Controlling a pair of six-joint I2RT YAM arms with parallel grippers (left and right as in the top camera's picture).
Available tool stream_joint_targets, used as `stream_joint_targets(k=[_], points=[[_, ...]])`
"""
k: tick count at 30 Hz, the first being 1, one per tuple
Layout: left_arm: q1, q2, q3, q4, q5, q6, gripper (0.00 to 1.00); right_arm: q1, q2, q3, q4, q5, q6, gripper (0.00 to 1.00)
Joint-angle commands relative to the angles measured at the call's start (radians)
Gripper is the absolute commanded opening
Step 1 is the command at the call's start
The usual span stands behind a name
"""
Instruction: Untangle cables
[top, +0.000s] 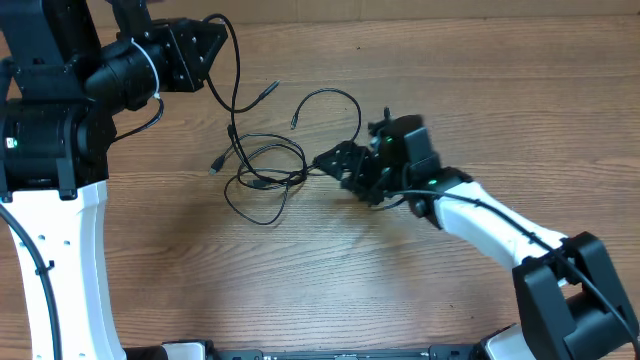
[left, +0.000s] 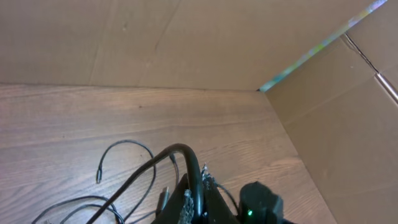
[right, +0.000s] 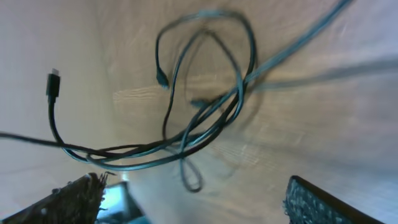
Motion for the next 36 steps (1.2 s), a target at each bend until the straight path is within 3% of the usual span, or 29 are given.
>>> stream_joint_targets(k=[1,4,9,13,19,22,30,36], points=[[-0.002,0.003,0.015,0.000,0.033,0.009,0.04,0.041,0.006,0.018,0.054,0.051,0.301,0.92],[-0.002,0.003,0.015,0.001,0.045,0.009,0.04,0.076,0.050,0.018,0.127,0.063,0.404,0.90],[-0.002,0.003,0.015,0.003,0.044,0.009,0.04,0.110,0.142,0.018,0.166,0.100,0.500,0.77],[-0.002,0.003,0.015,0.000,0.045,0.009,0.04,0.142,0.190,0.018,0.245,0.109,0.502,0.62],[-0.002,0.003,0.015,0.000,0.051,0.009,0.04,0.173,0.196,0.018,0.275,0.140,0.502,0.52],[-0.002,0.003,0.015,0.000,0.053,0.009,0.04,0.198,0.196,0.018,0.284,0.168,0.426,0.49],[-0.002,0.003,0.015,0.000,0.064,0.008,0.04,0.284,0.196,0.018,0.273,0.279,0.238,0.49],[-0.002,0.003,0.015,-0.001,0.097,-0.004,0.04,0.331,0.196,0.018,0.272,0.436,0.211,0.55]])
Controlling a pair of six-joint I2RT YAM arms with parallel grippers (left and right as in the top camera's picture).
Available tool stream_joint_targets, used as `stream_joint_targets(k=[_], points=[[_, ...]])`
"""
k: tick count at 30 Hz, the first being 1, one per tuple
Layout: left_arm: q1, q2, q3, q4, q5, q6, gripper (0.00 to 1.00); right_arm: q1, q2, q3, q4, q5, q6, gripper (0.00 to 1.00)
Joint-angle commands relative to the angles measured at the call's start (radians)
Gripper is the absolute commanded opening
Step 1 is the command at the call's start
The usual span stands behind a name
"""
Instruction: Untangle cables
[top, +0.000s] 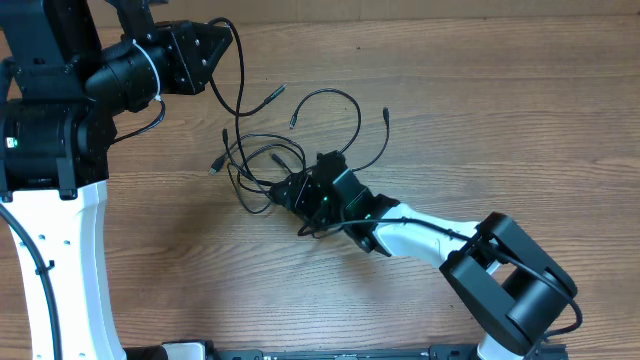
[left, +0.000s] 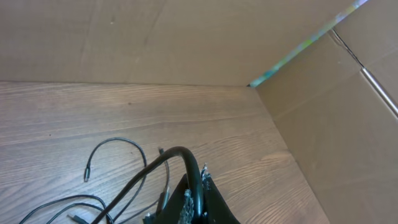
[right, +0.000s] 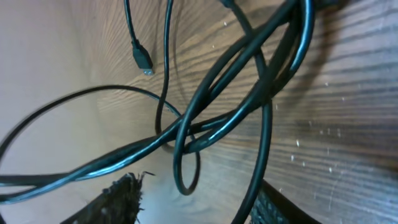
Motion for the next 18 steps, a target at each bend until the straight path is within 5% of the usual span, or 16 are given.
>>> stream_joint_targets(k=[1,9,18], points=[[-0.002,0.003,0.015,0.003,0.053,-0.014,0.04,0.021,0.000,0.013,0.003,0.134,-0.053,0.55],[-0.002,0.003,0.015,0.006,0.066,-0.129,0.04,0.048,0.000,0.021,0.027,0.349,-0.083,0.54],[-0.002,0.003,0.015,0.049,0.066,-0.232,0.04,0.126,0.005,0.022,0.009,0.337,-0.189,0.55]])
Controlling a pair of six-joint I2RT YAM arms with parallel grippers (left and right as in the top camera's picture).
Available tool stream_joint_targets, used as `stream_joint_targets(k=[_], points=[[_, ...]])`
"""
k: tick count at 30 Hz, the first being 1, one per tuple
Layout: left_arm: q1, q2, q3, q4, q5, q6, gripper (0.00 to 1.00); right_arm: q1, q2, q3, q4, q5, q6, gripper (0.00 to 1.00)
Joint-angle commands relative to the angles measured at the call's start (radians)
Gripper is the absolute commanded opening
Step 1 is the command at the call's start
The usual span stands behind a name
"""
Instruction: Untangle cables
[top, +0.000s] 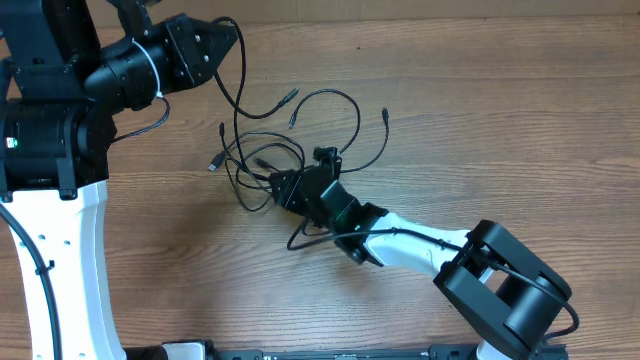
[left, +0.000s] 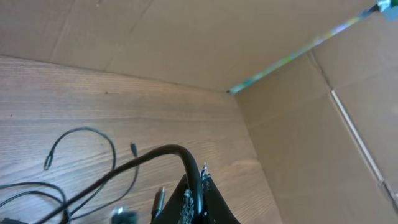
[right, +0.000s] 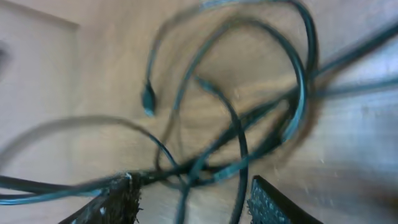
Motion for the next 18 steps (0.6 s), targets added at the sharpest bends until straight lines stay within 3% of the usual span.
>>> stream_joint_targets(k=[1,7,18], points=[[-0.002,0.003,0.015,0.023,0.021,-0.045,0.04,0.052,0.005,0.017,-0.056,0.013,-0.073,0.55],[-0.002,0.003,0.015,0.021,0.022,-0.059,0.04,0.076,0.005,0.017,-0.046,0.030,-0.130,0.58],[-0.002,0.003,0.015,0.005,0.023,-0.237,0.04,0.075,0.060,0.017,0.035,0.149,-0.111,0.54]])
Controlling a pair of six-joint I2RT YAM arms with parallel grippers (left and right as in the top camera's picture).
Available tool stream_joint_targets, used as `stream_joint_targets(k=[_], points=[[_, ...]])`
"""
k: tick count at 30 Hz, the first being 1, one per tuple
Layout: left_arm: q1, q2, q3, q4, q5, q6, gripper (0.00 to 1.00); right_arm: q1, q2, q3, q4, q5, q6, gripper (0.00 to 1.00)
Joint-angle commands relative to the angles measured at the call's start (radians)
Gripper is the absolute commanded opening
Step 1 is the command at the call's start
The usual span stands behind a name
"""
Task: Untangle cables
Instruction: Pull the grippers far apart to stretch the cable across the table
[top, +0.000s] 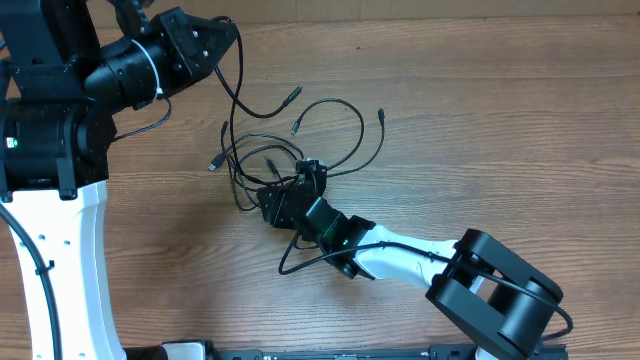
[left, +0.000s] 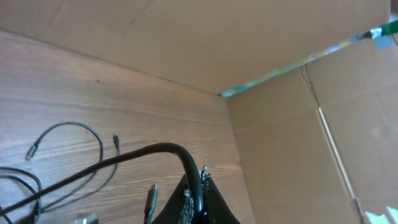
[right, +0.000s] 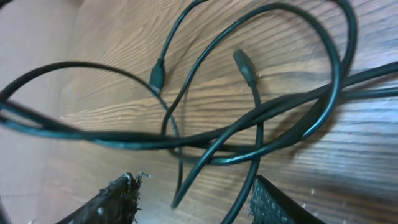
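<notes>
Several thin black cables (top: 262, 160) lie knotted in loops on the wooden table (top: 480, 110). My left gripper (top: 222, 33) is raised at the back left, shut on one black cable (left: 146, 152) that arches out of its pads and runs down to the knot. My right gripper (top: 280, 203) sits low at the knot's near side, open, with cable strands (right: 249, 140) passing between its fingers (right: 118, 202). Loose plug ends (right: 242, 62) lie on the wood.
Cardboard walls (left: 186, 37) rise behind and to the right of the table, meeting at a taped corner (left: 267, 74). A loose cable loop with free ends (top: 345, 125) spreads right of the knot. A strand trails toward the near side (top: 300, 260).
My right gripper has shifted a little further left and nearer, deeper under the knot. The left gripper has risen slightly with its cable. The tangle's loops have shifted a bit.
First my right gripper was open to the right of the tangle while the left one held a cable high at the back left. Then the right gripper stood at the knot's right edge, then among the strands, and now it is under the knot's near side, still open.
</notes>
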Motion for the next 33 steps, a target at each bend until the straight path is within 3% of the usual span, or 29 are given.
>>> stream_joint_targets(k=[1,4,8,10,15,18,22,28,33], points=[[-0.002,0.003,0.015,0.003,0.021,-0.095,0.04,-0.001,0.056,0.016,0.019,0.049,-0.010,0.54],[-0.002,0.003,0.015,0.000,0.021,-0.144,0.04,-0.001,0.100,0.033,0.022,0.063,-0.027,0.42],[-0.002,0.003,0.015,0.000,0.020,-0.154,0.04,-0.010,0.120,0.071,-0.064,0.116,-0.101,0.13],[-0.002,0.003,0.015,-0.001,0.019,-0.140,0.04,-0.024,0.117,0.092,-0.134,0.130,-0.127,0.04],[0.008,0.003,0.015,-0.001,0.013,0.012,0.04,-0.126,0.063,0.127,-0.402,0.157,-0.205,0.04],[0.043,0.003,0.015,-0.006,0.005,0.116,0.04,-0.248,0.018,0.127,-0.610,0.246,-0.206,0.04],[0.127,0.003,0.015,-0.026,-0.034,0.159,0.04,-0.438,0.011,0.127,-0.775,0.346,-0.219,0.04],[0.299,0.005,0.015,-0.052,-0.055,0.271,0.04,-0.787,0.011,0.126,-0.772,0.318,-0.372,0.04],[0.388,0.027,0.012,-0.113,-0.284,0.317,0.04,-1.019,0.011,0.126,-0.745,0.215,-0.465,0.04]])
